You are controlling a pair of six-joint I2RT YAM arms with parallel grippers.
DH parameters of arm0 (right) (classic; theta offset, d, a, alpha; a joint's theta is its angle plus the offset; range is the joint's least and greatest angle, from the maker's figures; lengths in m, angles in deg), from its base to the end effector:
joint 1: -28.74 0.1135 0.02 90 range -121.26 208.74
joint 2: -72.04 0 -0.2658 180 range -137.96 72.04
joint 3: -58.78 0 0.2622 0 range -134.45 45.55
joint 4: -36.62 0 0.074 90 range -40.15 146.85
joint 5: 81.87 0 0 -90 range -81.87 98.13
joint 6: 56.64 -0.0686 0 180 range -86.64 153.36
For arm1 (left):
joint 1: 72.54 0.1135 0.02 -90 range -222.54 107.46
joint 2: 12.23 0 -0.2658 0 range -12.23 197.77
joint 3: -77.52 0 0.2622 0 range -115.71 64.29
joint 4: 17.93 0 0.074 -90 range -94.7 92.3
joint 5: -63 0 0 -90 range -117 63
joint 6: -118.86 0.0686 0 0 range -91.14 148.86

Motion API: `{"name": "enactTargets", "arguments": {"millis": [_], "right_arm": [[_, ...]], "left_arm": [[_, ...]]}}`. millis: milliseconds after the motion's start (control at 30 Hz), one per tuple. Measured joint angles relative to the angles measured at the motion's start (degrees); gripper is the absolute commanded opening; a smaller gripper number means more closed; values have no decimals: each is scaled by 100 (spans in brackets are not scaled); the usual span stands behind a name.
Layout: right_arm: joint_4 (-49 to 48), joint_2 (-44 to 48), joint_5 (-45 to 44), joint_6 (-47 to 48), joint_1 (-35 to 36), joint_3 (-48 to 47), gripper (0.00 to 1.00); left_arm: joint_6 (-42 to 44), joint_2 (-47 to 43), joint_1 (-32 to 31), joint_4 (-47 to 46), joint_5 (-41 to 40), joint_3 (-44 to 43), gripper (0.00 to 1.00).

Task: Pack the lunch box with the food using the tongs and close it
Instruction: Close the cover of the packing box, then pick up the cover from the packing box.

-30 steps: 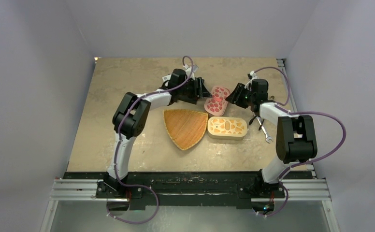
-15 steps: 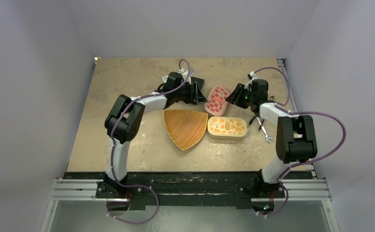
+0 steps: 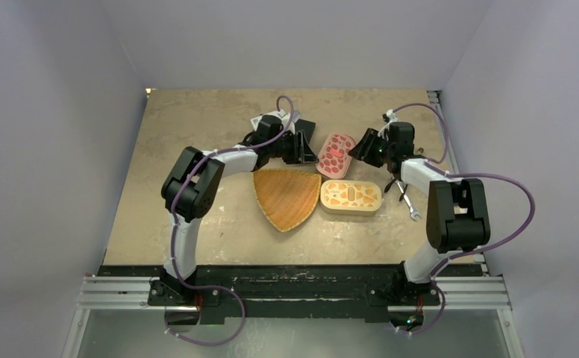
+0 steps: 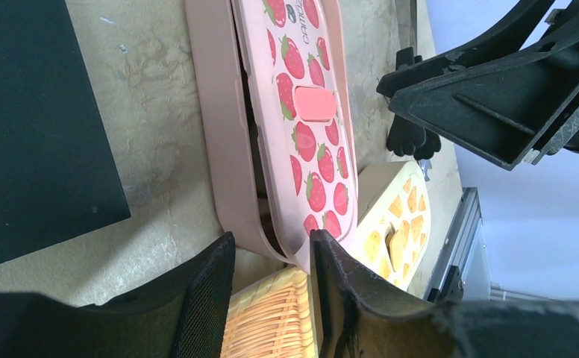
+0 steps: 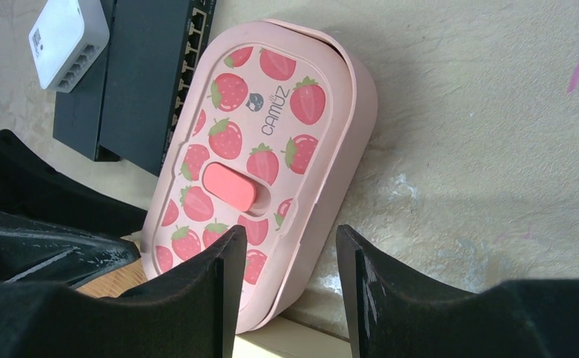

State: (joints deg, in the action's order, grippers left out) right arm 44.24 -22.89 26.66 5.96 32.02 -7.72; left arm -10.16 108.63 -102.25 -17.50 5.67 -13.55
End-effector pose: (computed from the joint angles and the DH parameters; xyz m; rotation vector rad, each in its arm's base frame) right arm 0.3840 0.0438 0.1717 0.2851 2.2210 0.6515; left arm 0.4140 -0.2788 0.1451 0.1958 2.2804 -1.2783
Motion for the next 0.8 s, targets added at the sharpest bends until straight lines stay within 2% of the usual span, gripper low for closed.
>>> {"name": "enactTargets", "arguments": {"millis": [567,800], "right_arm": [[-2,52,-2,0,2,28,51],[0,52,-2,0,0,33,51]], "left_arm": [[-28,33,-59,4,13,61,27],[4,109,-114,37,9,13,25]]}}
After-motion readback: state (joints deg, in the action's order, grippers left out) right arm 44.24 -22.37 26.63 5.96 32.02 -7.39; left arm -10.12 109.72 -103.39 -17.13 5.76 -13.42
